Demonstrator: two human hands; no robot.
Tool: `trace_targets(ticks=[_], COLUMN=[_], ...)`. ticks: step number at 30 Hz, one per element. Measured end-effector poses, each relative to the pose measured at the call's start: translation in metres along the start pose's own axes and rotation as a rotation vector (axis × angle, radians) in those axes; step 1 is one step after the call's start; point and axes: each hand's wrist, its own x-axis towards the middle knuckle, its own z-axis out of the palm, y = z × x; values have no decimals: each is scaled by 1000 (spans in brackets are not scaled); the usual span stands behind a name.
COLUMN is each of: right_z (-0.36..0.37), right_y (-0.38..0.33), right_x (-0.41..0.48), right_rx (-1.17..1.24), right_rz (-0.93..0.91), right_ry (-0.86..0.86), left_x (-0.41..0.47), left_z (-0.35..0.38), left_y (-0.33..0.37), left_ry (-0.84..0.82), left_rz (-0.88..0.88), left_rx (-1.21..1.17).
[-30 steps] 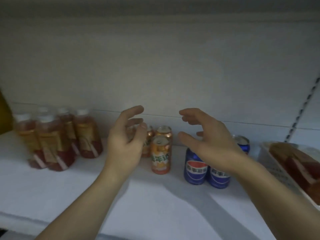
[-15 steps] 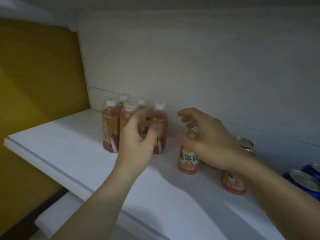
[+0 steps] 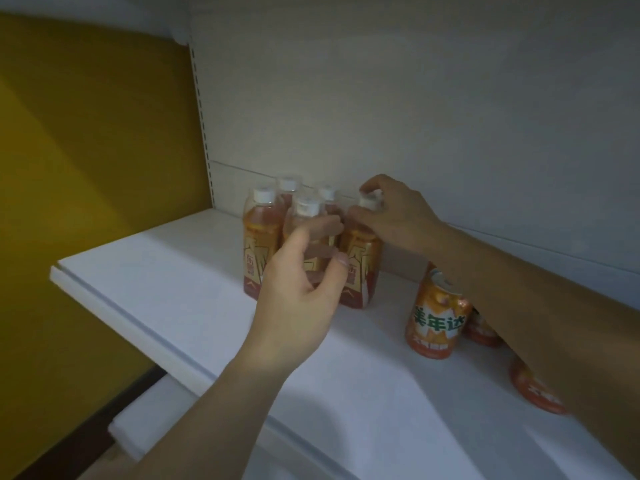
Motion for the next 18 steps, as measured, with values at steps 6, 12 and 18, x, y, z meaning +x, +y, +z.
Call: trace_targets(ticks=[6,12,18], right_z=[-15,-96,-156], right_y=[0,-32,-39], right_x=[-23,-58,-108], right_rx=[149,436,587], right_rz=[19,-60,-74], right_ry=[151,427,513], left_x=[-4,-6,-16], left_z=[2,25,84], left_y=[4,16,53], left_ry=[-1,10,-300], left_rz=[3,-8,-65], left_rx=[24,24,-305])
